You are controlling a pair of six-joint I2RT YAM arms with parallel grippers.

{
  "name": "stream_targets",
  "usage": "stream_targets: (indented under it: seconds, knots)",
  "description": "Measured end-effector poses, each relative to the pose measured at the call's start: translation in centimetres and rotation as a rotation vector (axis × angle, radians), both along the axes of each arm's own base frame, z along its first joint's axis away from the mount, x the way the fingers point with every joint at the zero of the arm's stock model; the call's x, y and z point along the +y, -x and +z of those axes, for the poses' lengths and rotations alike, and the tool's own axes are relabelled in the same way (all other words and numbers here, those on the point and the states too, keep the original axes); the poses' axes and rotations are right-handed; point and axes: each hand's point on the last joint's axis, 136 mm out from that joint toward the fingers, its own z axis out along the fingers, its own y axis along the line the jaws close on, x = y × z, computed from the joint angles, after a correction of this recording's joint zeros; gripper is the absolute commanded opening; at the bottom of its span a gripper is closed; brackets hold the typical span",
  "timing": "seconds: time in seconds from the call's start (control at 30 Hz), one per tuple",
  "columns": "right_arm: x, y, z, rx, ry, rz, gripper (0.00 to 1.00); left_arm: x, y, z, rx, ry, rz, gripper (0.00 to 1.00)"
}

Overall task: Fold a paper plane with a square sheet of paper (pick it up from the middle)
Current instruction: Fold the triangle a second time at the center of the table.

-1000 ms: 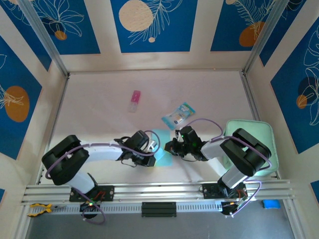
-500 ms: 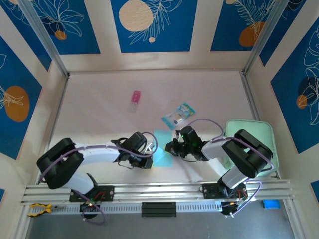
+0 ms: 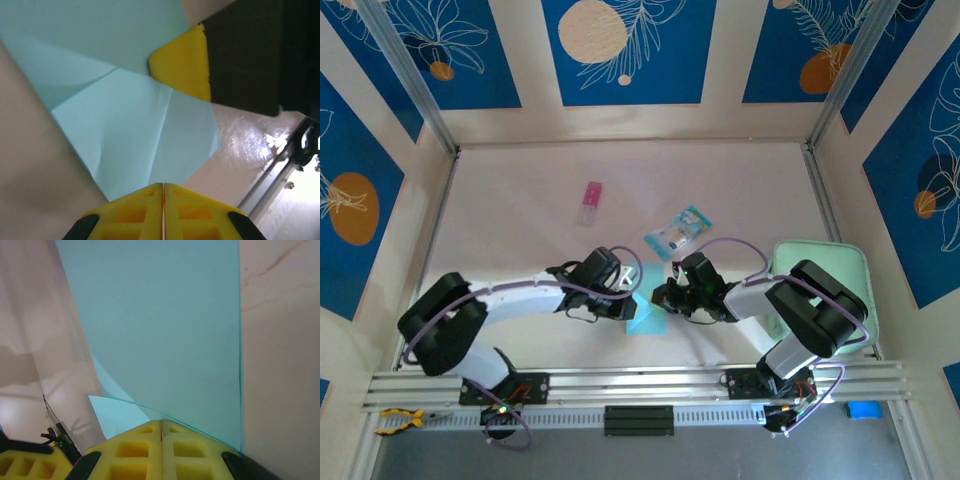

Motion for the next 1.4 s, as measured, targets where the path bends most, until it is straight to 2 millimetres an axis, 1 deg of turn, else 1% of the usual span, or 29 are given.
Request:
stream_targets:
  seconds: [0.17, 0.2, 0.27, 0.33, 0.4, 0.47, 0.53, 0.63, 0.73, 0.93, 1.13, 1.27, 1.33, 1.4]
  knots:
    - [-0.2, -0.4, 0.1, 0.000, 0.011, 0.000, 0.05, 0.0, 0.2, -2.8, 0.049, -0.049, -0.016, 0.07]
    - [-0.3, -0.5, 0.2, 0.001, 0.019, 0.002, 0.06, -0.2, 0.3, -3.0, 0.058, -0.037, -0.022, 0.07]
    - [-0.4, -0.6, 0.5, -0.002, 0.032, 0.004, 0.08, -0.3, 0.2, -3.0, 0.051, -0.021, -0.021, 0.07]
    - [-0.3, -0.7, 1.5, -0.020, 0.031, 0.010, 0.08, -0.4, 0.2, -3.0, 0.052, -0.008, -0.020, 0.07]
    - [0.3, -0.8, 2.5, -0.043, 0.018, 0.023, 0.08, -0.6, 0.2, -2.9, 0.049, 0.001, -0.021, 0.06]
    - [1.2, -0.4, 3.1, -0.061, 0.011, 0.048, 0.06, -0.6, 0.2, -3.0, 0.049, 0.004, -0.022, 0.06]
    - [2.0, 0.4, 3.0, -0.060, 0.016, 0.074, 0.05, -0.7, 0.2, -3.0, 0.049, 0.007, -0.024, 0.05]
    - [2.5, 1.7, 1.7, -0.032, 0.035, 0.095, 0.03, -0.7, 0.2, -3.0, 0.049, 0.006, -0.023, 0.05]
    - [1.8, 2.5, -0.2, 0.014, 0.055, 0.076, 0.02, -0.7, 0.2, -3.0, 0.049, 0.006, -0.023, 0.03]
    - [1.2, 1.7, -0.1, 0.020, 0.019, 0.037, 0.02, -0.9, 0.0, -3.0, 0.043, 0.016, -0.025, 0.01]
    - [-1.1, -1.0, 0.0, 0.022, 0.006, -0.054, 0.03, -1.3, -0.1, -3.0, 0.040, 0.031, -0.030, 0.00]
    - [-3.3, -2.9, 0.1, 0.013, 0.010, -0.136, 0.03, -1.3, -0.1, -3.0, 0.043, 0.034, -0.030, 0.00]
    - [-4.3, -3.4, 0.2, 0.008, 0.010, -0.166, 0.05, -1.4, -0.1, -3.0, 0.044, 0.037, -0.031, 0.01]
    - [-5.1, -3.5, 0.5, 0.002, 0.008, -0.188, 0.06, -1.4, -0.1, -3.0, 0.047, 0.037, -0.028, 0.03]
